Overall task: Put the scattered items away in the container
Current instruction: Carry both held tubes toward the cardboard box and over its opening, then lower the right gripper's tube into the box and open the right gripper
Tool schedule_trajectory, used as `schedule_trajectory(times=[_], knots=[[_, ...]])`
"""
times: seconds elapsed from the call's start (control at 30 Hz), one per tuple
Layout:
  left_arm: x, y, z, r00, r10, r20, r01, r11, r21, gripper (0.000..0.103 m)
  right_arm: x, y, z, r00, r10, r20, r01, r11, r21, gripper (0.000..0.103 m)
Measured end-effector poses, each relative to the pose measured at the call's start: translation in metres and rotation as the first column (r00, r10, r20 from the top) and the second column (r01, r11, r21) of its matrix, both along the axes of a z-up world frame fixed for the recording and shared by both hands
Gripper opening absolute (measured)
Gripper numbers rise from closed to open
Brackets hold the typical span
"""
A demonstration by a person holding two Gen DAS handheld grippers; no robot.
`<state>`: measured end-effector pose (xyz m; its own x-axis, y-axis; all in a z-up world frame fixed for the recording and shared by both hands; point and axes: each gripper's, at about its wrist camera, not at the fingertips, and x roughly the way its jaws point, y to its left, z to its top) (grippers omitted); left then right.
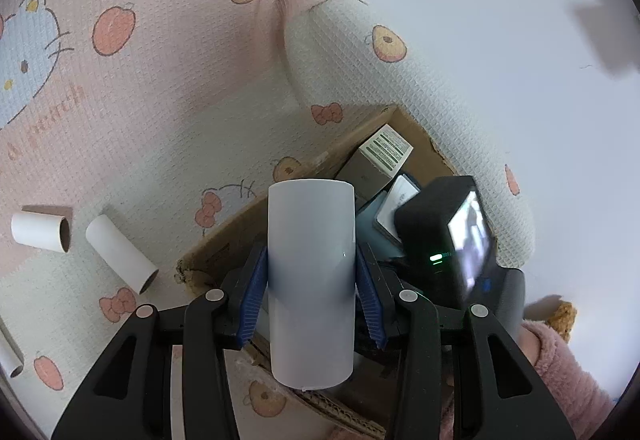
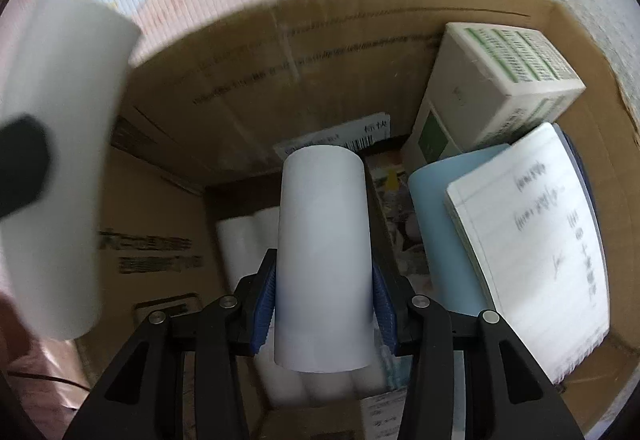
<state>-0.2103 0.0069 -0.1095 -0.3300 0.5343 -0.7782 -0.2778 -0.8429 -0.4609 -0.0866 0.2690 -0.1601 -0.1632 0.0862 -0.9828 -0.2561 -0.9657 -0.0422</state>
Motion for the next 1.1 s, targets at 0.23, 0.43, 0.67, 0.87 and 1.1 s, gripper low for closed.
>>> schedule_trajectory(times=[0.23, 0.43, 0.67, 0.87, 1.1], knots=[[0.0, 0.0, 0.002, 1.0, 0.027, -0.015, -0.027, 1.0, -0.015, 0.047, -0.008, -0.001, -0.006, 0.997, 0.052, 0.052, -0.055, 0.996, 0.069, 0.041], [0.0, -0.001, 0.006, 0.999, 0.027, -0.047, -0.029, 0.999, -0.044, 0.047, -0.015, 0.009, -0.016, 0.993, 0.039, 0.114, -0.049, 0.995, 0.085, 0.041], [-0.005, -0.013, 0.001, 0.999, 0.049, -0.008, -0.049, 0.999, 0.016, 0.047, -0.011, 0.013, -0.014, 0.99, 0.055, 0.128, -0.07, 0.991, 0.117, 0.041], [-0.001, -0.005, 0.006, 0.998, 0.029, -0.049, -0.031, 0.999, -0.032, 0.047, -0.005, 0.018, -0.01, 0.987, 0.039, 0.153, -0.057, 0.991, 0.119, 0.04], [0.0, -0.002, 0.004, 0.998, 0.025, -0.057, -0.028, 0.998, -0.052, 0.047, 0.003, 0.028, -0.009, 0.978, -0.005, 0.207, -0.037, 0.979, 0.199, 0.015]])
